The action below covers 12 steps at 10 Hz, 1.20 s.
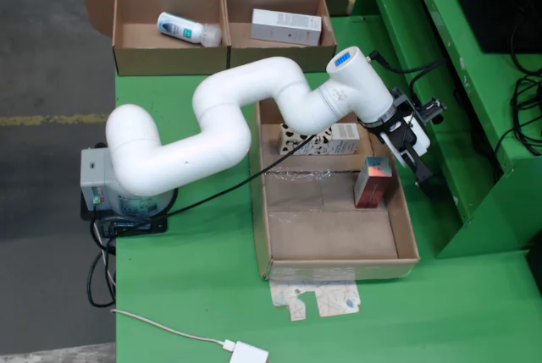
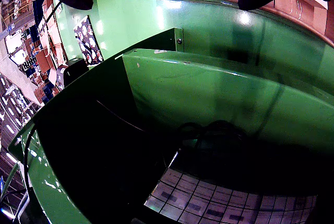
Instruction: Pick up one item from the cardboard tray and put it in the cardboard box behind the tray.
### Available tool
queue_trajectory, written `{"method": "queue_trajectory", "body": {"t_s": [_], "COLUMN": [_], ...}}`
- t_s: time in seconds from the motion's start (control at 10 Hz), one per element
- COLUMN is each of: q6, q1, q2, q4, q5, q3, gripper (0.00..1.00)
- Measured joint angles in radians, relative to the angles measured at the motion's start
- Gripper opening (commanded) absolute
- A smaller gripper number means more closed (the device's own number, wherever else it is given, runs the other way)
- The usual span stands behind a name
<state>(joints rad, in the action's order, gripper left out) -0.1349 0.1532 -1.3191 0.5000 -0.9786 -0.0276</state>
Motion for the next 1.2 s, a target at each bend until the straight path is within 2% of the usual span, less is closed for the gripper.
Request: {"method": "queue_trajectory", "body": {"t_s": [0.3,0.9,1.2], "q6": [0.0,0.08,0.087], "q1": [0.0,0.012,0.012], "q2": [0.0,0.138,0.14], "q4": [0.0,-0.256,-0.393], "q5": [0.0,-0.258,-0.291], "q3": [0.0,0.002,0.002], "gripper": [1.0,1.0,1.0]}}
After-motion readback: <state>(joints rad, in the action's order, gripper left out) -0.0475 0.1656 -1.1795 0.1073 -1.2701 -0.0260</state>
